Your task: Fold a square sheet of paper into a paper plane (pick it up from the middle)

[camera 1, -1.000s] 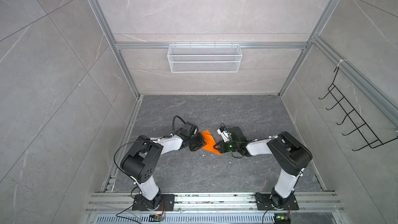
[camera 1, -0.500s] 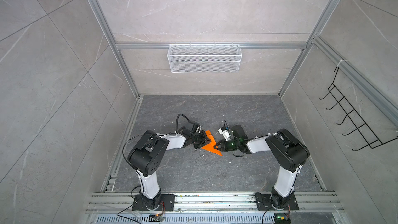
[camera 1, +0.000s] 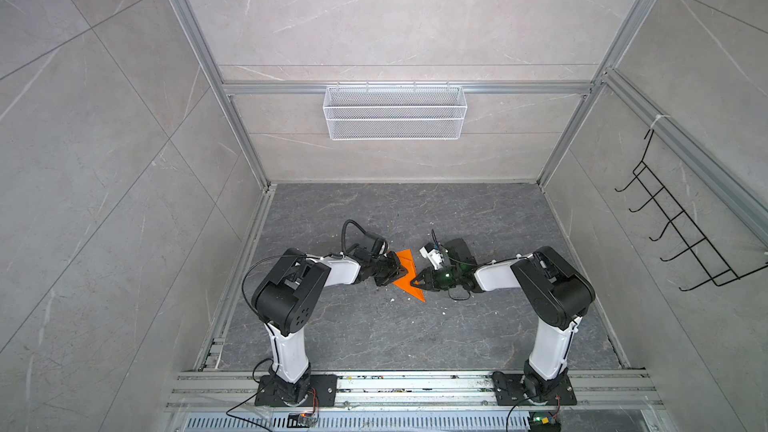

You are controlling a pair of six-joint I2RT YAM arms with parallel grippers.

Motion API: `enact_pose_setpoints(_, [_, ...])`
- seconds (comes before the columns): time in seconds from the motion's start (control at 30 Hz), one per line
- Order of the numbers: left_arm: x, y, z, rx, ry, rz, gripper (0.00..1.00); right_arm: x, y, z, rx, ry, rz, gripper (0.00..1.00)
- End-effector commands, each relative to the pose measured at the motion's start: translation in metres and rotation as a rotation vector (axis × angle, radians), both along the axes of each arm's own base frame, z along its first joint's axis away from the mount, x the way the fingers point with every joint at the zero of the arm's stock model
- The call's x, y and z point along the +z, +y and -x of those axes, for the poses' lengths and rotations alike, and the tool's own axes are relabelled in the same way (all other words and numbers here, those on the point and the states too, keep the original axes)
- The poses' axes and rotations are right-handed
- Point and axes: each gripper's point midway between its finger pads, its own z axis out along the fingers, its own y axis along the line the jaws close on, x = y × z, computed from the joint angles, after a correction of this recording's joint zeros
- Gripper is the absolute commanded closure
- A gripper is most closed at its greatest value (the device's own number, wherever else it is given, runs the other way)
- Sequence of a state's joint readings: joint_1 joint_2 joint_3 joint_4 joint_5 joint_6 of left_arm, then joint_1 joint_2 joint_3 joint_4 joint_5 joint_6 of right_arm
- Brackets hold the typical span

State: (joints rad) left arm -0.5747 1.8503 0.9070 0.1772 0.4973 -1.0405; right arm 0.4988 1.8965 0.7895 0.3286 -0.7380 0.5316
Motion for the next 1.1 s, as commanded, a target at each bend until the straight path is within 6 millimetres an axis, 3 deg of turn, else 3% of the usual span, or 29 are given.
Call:
enact_pose_setpoints(0.0, [-0.003, -0.001, -0.005, 0.018, 0.009, -0.022, 0.86, -0.028, -0.014, 0.011, -0.025, 0.101, 0.088, 0.83])
enact_pose_setpoints(0.67, [0.003, -0.007, -0.006, -0.028, -0.016, -0.007, 0.77, -0.043, -0.03, 0.016, -0.022, 0.098, 0.169, 0.85])
enact_pose_setpoints(0.87, [0.018, 0.009, 0.001, -0.038, -0.069, -0.057, 0.67, -0.041, -0.034, 0.016, 0.086, -0.016, 0.225, 0.91])
enact_pose_setpoints(1.07, [0.035, 0.042, 0.012, -0.003, -0.123, -0.096, 0.54, -0.026, -0.022, 0.012, 0.19, -0.135, 0.221, 0.94])
